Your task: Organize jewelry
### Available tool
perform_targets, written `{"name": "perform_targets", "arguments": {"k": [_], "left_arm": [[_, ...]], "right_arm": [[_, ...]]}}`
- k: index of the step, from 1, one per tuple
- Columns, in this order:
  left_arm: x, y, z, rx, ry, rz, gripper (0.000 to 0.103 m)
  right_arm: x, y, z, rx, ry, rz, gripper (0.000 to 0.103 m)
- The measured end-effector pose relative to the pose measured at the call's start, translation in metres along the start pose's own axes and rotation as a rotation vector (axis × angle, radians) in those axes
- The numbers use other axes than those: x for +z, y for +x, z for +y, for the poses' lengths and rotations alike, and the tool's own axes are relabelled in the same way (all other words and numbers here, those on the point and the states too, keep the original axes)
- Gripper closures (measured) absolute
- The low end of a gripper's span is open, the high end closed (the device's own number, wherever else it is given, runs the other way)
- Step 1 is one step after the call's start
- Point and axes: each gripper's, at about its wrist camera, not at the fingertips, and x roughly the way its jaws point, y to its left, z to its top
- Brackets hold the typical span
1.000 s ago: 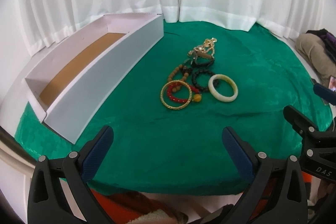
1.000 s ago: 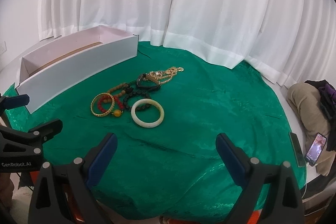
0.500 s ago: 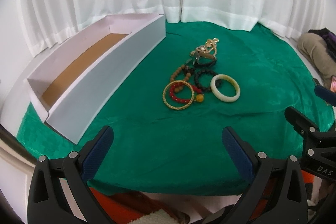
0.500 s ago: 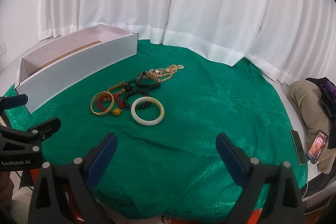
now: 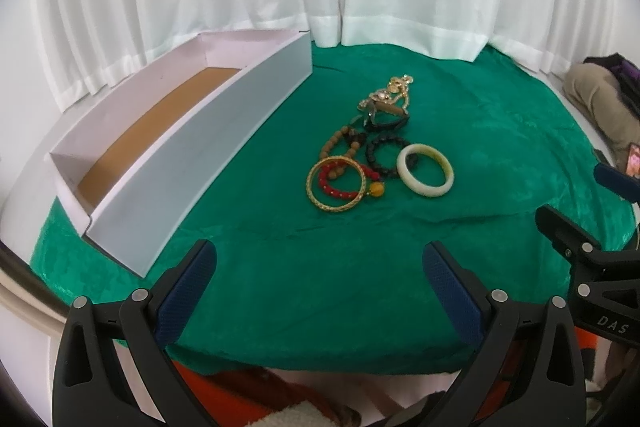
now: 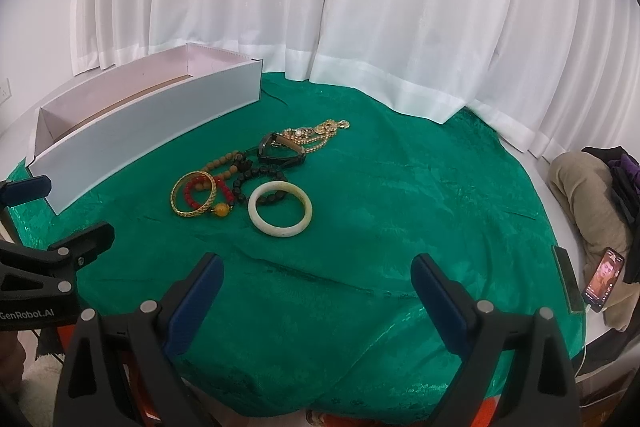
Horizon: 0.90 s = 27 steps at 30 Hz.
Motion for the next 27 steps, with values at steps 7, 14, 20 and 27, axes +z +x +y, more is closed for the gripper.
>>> {"name": "perform_targets", "arguments": {"k": [7,14,20,27], "left_arm": [[-0.0012,-0.0008,0.0001,0.001,-0.003,-0.005,0.000],[-0.0018,-0.0004,-0.0007,0.005,0.002,-0.006,0.000],[-0.0021,-0.0001,-0.0004,0.007,0.001,-0.003,0.000],[-0.0030,0.0002,-0.0006,0.006,0.003,0.000,0.000]], "right_arm": [[-0.0009,-0.0001,0.0000,0.000,0.000,0.001,0.007],[-0.0020,0.0013,-0.0001,-0.002,-0.001,0.007,0.007],[-0.0012,0.0020,0.0002,-0.001,-0.002,0.010,0.007],[-0.0022,0.0032,0.0001,-0.001,-0.002,0.013,0.007]]}}
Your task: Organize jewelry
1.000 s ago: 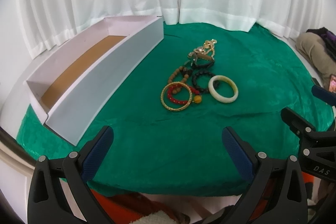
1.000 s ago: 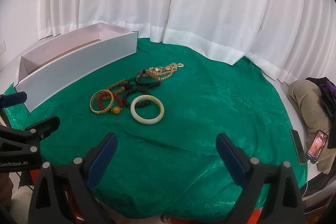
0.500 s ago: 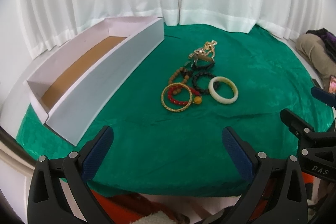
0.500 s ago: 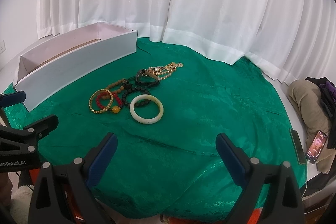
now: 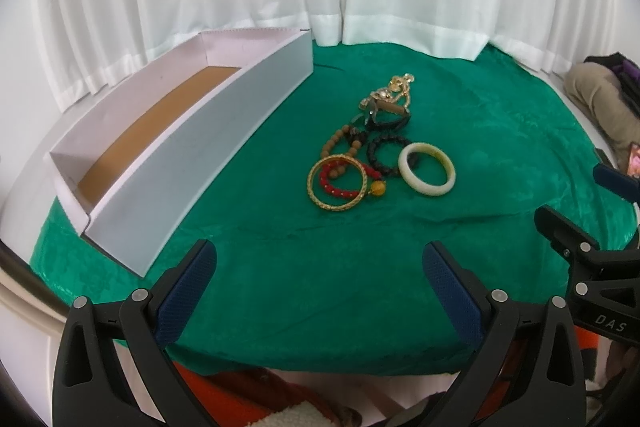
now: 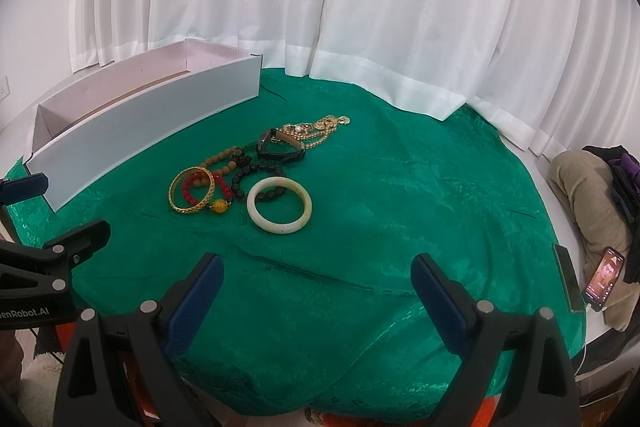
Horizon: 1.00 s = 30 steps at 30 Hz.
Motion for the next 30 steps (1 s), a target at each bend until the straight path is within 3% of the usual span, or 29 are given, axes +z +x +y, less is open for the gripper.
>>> {"name": "perform_targets", "arguments": {"k": [30], "left_arm": [[-0.001,0.025,0.004,-0.041,-0.018,0.074,0.000]], "right_arm": [[-0.001,0.019,0.000,0.045,0.011,0.057,0.007]]}}
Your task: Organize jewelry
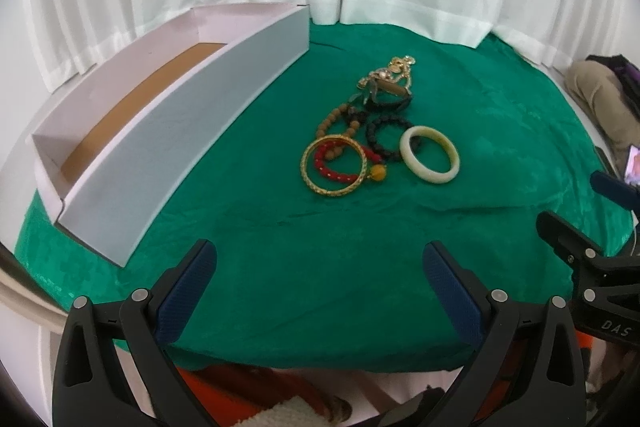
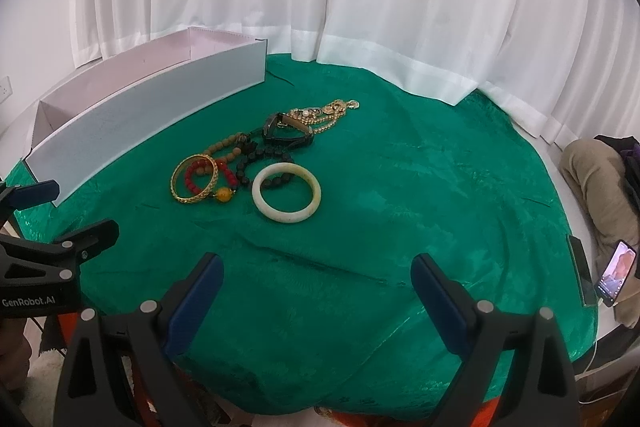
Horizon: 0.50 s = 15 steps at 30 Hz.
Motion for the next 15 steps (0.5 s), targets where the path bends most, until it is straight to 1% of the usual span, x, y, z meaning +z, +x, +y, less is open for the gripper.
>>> {"name": "perform_targets", "arguments": {"k": [15], "left_arm": [[0.001,0.011,-0.003,0.001,0.002,0.035,0.001]], "right_arm": [[-0.005,0.014,-0.004,0.034,0.018,0.043,0.007]]}}
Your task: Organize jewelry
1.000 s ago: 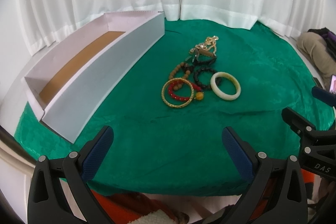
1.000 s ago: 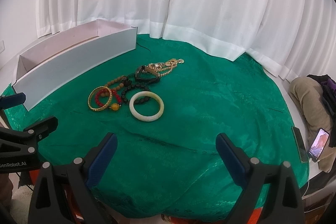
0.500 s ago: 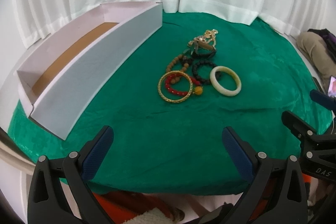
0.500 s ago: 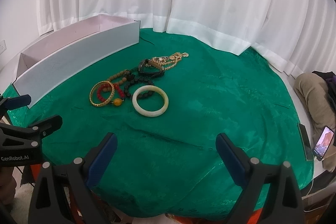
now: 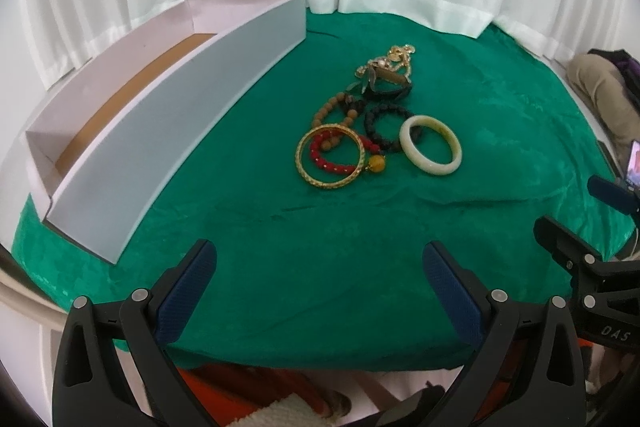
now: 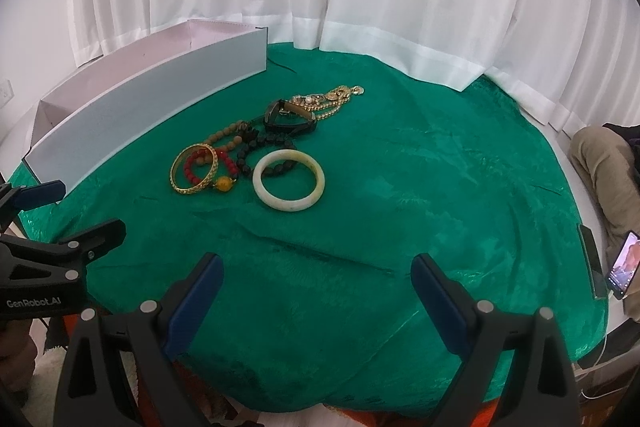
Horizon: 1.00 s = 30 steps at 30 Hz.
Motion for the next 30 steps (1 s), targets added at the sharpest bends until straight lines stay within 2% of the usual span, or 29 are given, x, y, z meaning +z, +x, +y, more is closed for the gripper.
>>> {"name": "perform_targets", "arguments": {"k": [13,21,30], "left_arm": [[0.003,0.013,0.013,-0.011,-0.040,0.029,0.001],[0.005,0.025,0.029,-0.076,-0.066,0.061,0.001],[0.004,0.028,0.034,-0.073,-0.065,0.067,0.001]], "right_arm": [[-0.001,0.004,-0.002,0.021,0.015,0.023,0.007],[-0.004,0.005,-0.004,0.032,0.030,0.034,0.007],[-0.004,0.007,-0.004,0.045,0.034,0.043,0.007]]}}
